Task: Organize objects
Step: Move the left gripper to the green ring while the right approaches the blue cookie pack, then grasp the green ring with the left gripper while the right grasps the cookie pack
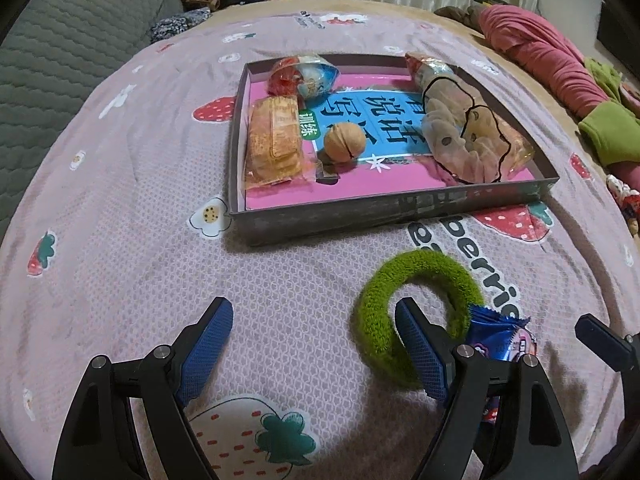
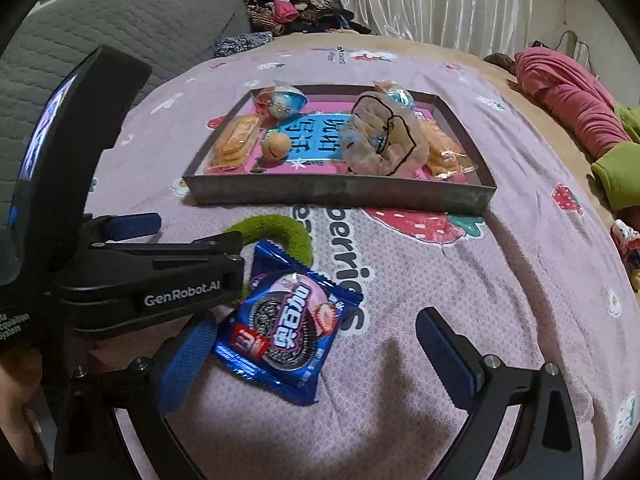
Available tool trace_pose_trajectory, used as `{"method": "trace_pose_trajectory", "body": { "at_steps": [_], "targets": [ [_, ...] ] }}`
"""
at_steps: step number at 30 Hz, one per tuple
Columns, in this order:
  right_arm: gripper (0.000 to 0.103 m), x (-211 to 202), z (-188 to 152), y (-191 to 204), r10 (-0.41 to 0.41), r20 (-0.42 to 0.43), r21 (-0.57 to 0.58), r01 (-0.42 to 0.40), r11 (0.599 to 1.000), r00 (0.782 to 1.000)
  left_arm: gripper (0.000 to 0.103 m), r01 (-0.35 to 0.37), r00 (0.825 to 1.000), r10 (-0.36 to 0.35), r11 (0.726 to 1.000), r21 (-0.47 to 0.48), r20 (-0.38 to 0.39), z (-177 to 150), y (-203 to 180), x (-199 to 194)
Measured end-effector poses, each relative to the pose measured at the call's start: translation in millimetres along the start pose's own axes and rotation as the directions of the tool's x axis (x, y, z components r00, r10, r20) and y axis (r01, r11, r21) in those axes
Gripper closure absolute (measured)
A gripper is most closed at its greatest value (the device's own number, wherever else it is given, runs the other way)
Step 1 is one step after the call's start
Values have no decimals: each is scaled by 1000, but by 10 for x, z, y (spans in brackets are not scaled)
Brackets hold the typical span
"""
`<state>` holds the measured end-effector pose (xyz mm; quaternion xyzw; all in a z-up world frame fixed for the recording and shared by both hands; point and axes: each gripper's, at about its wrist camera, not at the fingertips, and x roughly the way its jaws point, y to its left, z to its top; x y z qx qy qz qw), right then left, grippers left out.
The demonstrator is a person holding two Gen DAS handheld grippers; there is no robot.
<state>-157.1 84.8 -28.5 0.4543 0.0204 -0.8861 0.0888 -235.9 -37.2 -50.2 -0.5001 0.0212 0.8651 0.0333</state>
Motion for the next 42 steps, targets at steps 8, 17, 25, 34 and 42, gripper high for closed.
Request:
{"method": "trace_pose_trajectory", "body": {
  "at_steps": [8, 17, 25, 34, 42],
  "targets": [
    [2, 139, 4, 8, 22, -35, 24, -21, 999, 999, 19, 0, 999, 0, 1000, 5, -39, 17, -51, 160],
    [25, 187, -31, 60, 90, -35, 44, -89, 995, 995, 22, 27, 999, -26, 1000, 10, -47, 31, -78, 213],
    [39, 159, -73, 69, 132, -38, 29, -131, 991, 991, 57, 72, 996, -70, 997, 27, -58, 18, -147, 178],
    [40, 54, -126, -52, 149, -46, 28, -148, 989, 988, 90, 149, 986, -147, 989, 21, -79, 8, -192, 147],
    [40, -61, -143, -137, 154, -29, 33, -153, 988, 988, 91, 136, 989, -134, 990, 38, -60, -17, -250, 71]
  ]
}}
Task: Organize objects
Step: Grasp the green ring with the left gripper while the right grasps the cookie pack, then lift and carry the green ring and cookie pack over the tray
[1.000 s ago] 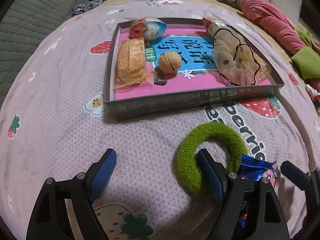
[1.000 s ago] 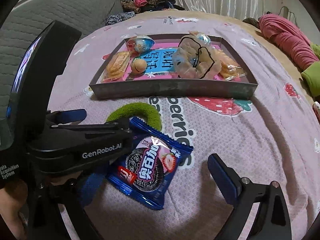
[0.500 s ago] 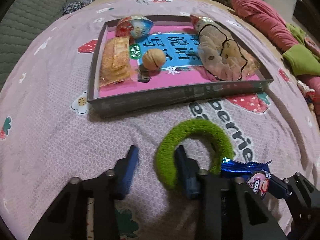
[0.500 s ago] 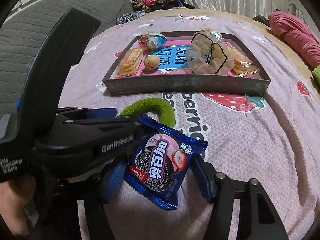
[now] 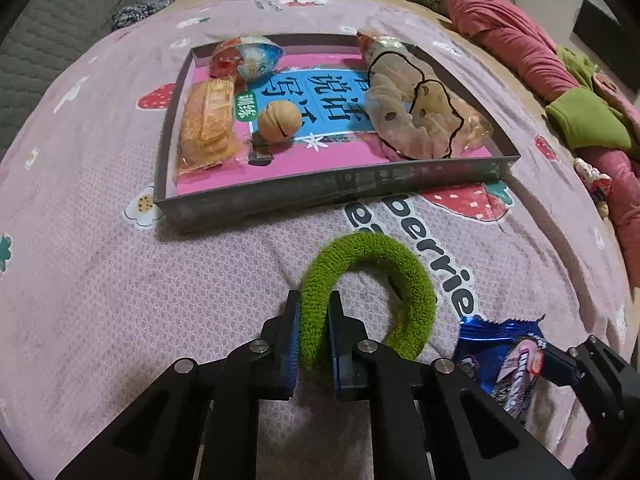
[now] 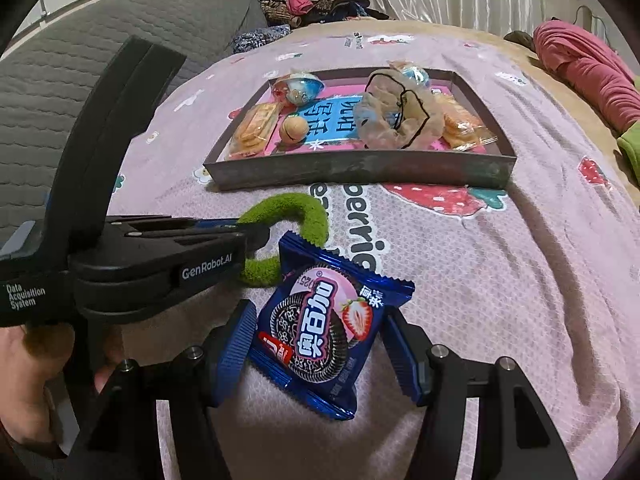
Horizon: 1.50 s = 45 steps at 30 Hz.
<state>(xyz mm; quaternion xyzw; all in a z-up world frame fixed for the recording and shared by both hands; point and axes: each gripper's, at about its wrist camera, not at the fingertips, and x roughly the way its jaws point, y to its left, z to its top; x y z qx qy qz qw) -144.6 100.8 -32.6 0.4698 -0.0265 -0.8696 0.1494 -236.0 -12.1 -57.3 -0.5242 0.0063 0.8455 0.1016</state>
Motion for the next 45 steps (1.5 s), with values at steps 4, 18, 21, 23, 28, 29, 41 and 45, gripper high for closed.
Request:
{"method": "trace_pose_trajectory", "body": {
  "at_steps": [4, 18, 21, 23, 28, 29, 41, 45],
  "targets": [
    [40, -74, -9, 10, -7, 9, -11, 7, 1000, 1000, 91, -11, 1000, 11, 1000, -4, 13, -27, 5, -81],
    [43, -384, -36, 80, -3, 39, -44, 5, 999, 999, 91, -51, 996, 52, 999, -15, 77, -180, 10, -576],
    [43, -491, -29, 83, -3, 59, -47, 6, 999, 998, 91, -55, 994, 57, 998, -18, 97, -211, 6, -745],
    [44, -565, -20, 81, -2, 74, -48, 5, 999, 997, 91, -59, 992, 61, 998, -19, 109, -215, 12, -842],
    [44, -782, 15, 89, 4, 116, -53, 3, 999, 993, 91, -75, 986, 76, 997, -12, 147, -231, -29, -1121],
    [44, -839, 32, 95, 4, 129, -55, 3, 998, 992, 91, -77, 985, 78, 997, -10, 155, -236, -41, -1182],
    [44, -1526, 280, 192, -19, 241, -100, 44, 994, 970, 91, -110, 962, 109, 994, -10, 252, -190, -131, -1936],
    [44, -1700, 315, 205, -24, 266, -105, 54, 993, 964, 91, -123, 952, 120, 992, -6, 283, -197, -202, -2142]
  ]
}}
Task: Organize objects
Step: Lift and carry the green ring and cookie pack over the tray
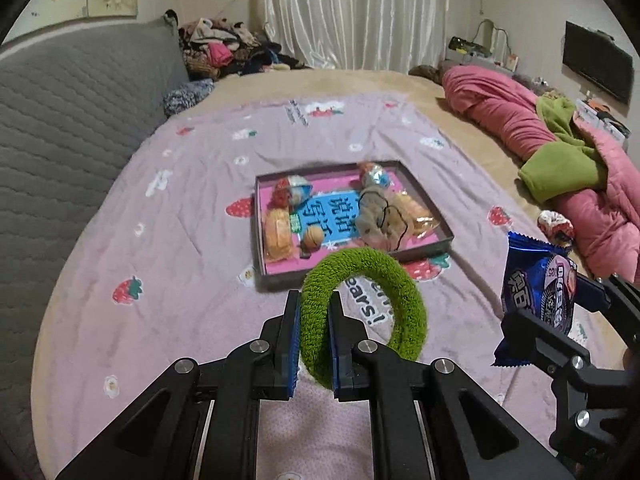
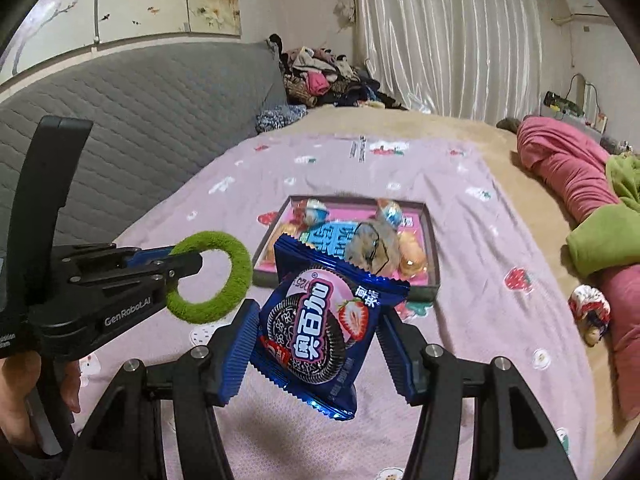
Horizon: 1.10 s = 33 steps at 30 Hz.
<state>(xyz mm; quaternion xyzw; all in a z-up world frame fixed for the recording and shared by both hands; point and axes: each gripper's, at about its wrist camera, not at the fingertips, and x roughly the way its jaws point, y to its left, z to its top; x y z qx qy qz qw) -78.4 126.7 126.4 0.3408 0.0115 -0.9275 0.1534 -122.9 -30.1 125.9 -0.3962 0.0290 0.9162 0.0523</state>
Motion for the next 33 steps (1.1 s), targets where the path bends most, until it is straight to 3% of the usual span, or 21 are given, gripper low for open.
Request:
{"method": "trace_pose_trajectory", "body": {
  "at_steps": [19, 33],
  "targets": [
    [44, -533, 292, -35, -29, 103, -29, 32, 999, 994, 91, -14, 995, 13, 1000, 15, 102, 152, -186, -638],
    [44, -519, 511, -104, -37, 126, -41, 43, 998, 991, 91, -19, 992, 15, 999, 33, 122, 418, -261, -637]
  ]
}}
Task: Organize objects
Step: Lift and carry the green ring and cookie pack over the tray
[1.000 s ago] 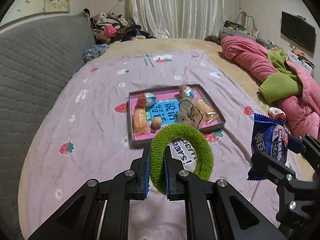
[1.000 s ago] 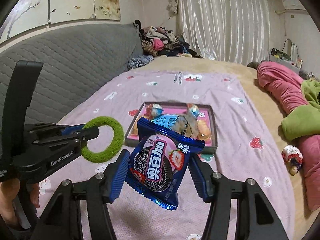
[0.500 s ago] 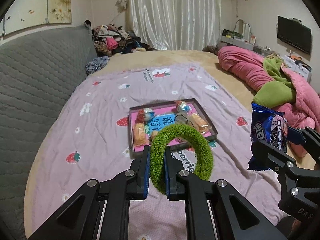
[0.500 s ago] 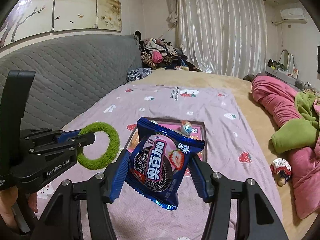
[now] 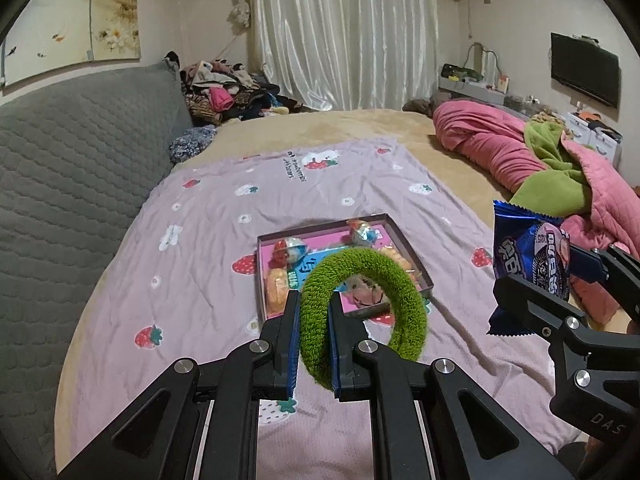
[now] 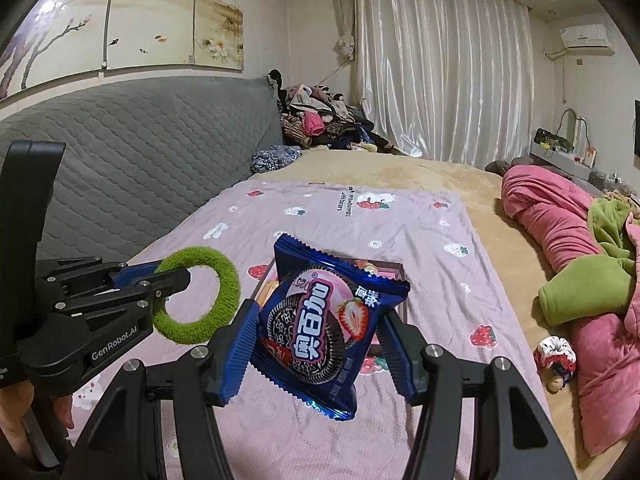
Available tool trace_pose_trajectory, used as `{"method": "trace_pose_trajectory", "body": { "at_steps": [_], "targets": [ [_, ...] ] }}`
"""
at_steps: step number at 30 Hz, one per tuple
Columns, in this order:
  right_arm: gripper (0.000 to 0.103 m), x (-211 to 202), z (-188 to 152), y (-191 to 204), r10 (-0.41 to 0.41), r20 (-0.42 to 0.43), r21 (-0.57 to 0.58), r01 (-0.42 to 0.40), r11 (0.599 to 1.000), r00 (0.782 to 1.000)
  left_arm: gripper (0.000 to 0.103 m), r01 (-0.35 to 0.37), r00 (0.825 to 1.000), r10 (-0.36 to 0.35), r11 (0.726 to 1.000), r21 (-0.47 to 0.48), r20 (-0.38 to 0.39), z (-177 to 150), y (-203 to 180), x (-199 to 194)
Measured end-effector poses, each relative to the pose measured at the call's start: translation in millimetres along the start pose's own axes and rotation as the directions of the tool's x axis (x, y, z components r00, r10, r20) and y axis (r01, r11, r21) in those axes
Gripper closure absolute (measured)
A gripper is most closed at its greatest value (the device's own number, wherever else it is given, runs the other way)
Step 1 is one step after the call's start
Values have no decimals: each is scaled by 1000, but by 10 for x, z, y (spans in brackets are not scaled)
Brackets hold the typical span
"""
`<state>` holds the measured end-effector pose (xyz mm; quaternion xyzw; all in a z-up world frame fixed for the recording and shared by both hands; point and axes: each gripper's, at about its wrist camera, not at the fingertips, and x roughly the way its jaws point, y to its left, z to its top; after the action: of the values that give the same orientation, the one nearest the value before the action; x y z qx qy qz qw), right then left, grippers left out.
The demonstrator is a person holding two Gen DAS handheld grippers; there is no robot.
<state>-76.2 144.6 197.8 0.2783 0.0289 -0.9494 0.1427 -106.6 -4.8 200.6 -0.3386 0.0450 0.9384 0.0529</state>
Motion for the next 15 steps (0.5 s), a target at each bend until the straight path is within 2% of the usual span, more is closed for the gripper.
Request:
{"method": "trace_pose_trajectory", "body": {
  "at_steps": [8, 15],
  "targets": [
    [44, 87, 78, -49, -2, -2, -1, 2, 1000, 1000, 91, 2, 1000, -2, 1000, 3, -2, 94, -4, 123],
    [44, 324, 129, -87, -3, -20, -8, 3, 1000, 1000, 91, 6, 1000, -6, 1000, -8, -22, 162, 36, 402]
  ]
}}
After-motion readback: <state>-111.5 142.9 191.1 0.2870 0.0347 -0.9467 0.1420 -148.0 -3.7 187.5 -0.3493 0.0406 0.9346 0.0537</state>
